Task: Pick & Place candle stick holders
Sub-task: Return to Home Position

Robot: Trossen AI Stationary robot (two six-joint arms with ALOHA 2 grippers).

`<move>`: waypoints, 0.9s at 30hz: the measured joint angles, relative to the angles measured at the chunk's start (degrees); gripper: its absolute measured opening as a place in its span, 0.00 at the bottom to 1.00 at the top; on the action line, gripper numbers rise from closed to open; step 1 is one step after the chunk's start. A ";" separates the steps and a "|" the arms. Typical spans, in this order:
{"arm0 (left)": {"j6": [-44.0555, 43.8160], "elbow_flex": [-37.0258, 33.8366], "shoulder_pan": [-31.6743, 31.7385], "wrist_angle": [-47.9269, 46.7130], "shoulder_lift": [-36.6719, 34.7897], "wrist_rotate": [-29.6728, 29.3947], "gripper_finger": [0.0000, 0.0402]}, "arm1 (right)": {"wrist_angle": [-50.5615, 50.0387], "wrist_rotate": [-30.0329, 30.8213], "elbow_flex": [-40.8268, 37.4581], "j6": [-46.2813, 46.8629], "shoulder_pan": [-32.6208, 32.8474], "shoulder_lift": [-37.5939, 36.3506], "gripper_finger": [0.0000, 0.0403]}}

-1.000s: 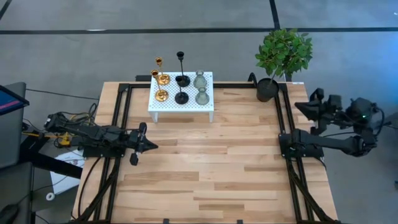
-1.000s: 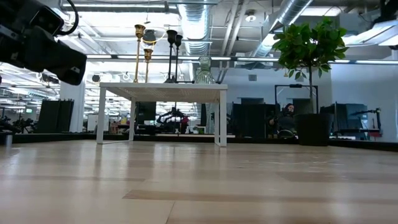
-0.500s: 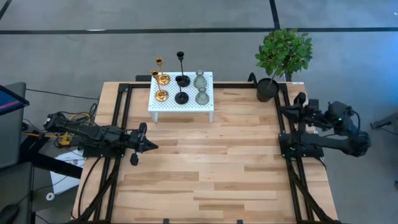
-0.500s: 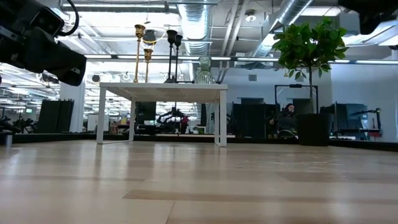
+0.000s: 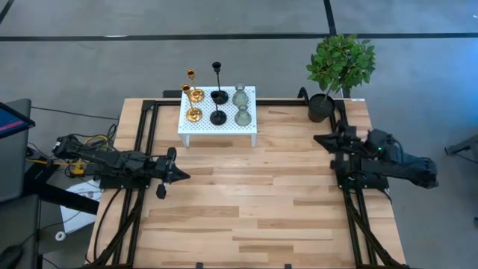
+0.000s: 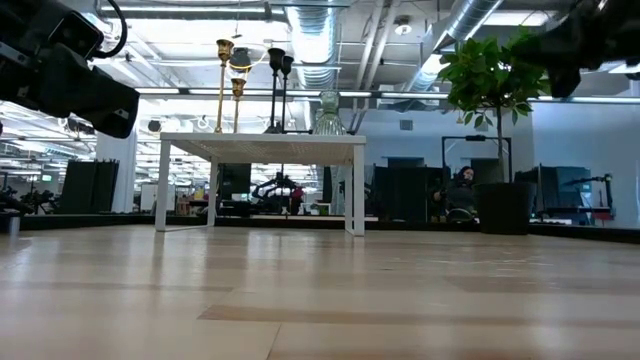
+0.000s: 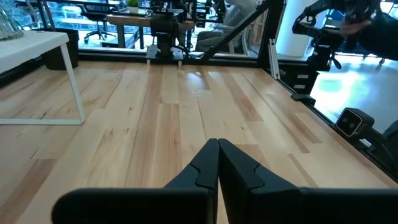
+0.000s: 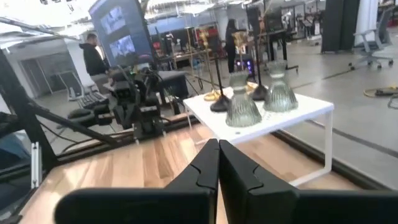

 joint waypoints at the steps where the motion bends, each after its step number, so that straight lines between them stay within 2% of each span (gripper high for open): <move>1: 0.00 0.00 0.01 0.01 0.00 0.00 0.02 | 0.52 -0.04 -1.13 0.44 0.00 0.01 0.00; 12: 0.00 0.00 0.01 -0.01 0.00 0.00 0.02 | 5.05 -3.01 -10.96 3.17 0.00 -0.01 0.00; 19: 0.00 0.00 0.01 0.00 0.00 0.00 0.02 | 16.92 -3.81 -17.92 0.82 0.00 0.00 0.00; 27: 0.00 0.00 -0.01 -0.01 0.04 0.01 0.02 | 17.81 -5.89 -18.61 -5.09 0.00 0.03 0.00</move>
